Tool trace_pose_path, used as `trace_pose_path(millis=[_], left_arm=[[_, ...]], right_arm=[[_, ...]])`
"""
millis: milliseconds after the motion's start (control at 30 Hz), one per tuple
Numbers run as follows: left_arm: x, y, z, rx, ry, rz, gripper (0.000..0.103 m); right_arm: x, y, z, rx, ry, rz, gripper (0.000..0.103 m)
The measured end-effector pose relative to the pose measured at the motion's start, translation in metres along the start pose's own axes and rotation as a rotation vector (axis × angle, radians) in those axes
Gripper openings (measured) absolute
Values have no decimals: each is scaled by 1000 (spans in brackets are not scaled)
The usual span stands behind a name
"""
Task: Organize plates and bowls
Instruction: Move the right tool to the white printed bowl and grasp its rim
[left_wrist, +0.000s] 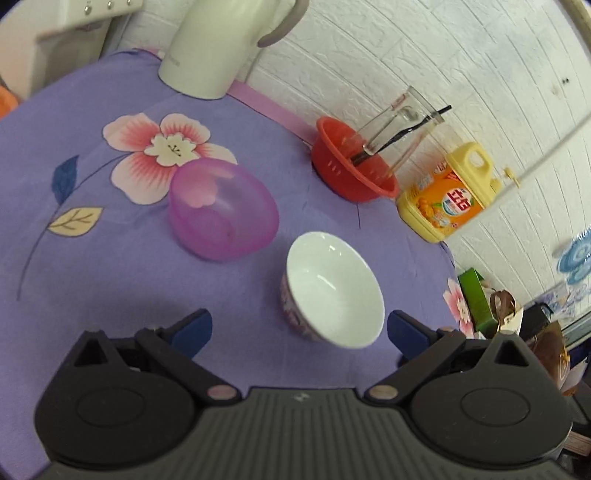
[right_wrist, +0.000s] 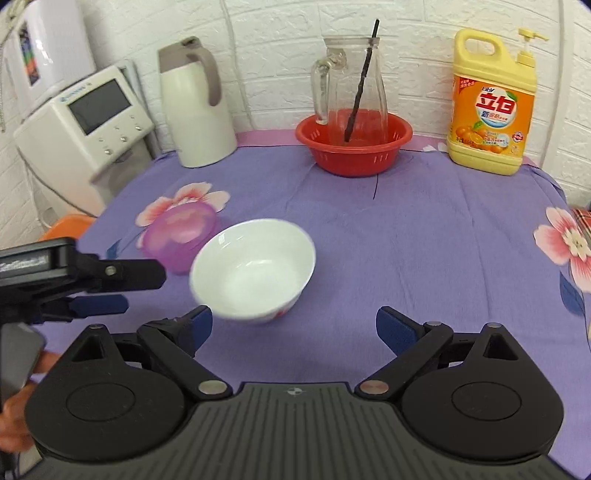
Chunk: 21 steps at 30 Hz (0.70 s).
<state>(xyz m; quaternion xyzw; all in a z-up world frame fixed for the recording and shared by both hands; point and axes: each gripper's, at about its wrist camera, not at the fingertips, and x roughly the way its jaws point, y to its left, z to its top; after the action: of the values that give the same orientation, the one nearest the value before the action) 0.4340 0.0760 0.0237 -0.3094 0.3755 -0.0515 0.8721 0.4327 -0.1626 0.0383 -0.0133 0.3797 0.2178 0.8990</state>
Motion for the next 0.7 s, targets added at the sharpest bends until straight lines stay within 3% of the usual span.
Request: trace_pose_path(millis=[133,333,567,667,700], left_arm=[[25,-5,3,-30,47,-16,99],[49,-1,11,-77,57,30,99],[64,-7,13,-94,58,28,98],[71,-8,11,-78,76,12,89],[73,-6,11,-77,84,8,80]], right_arm=[[39,-14,15,3,55,-18,103],[69,-24,19,-6,87,-41,103],[89,-12,21,-27,87,32,103],[93,-4,19,-73,95,45,103],[93,-3,18,-81,93,45,103]])
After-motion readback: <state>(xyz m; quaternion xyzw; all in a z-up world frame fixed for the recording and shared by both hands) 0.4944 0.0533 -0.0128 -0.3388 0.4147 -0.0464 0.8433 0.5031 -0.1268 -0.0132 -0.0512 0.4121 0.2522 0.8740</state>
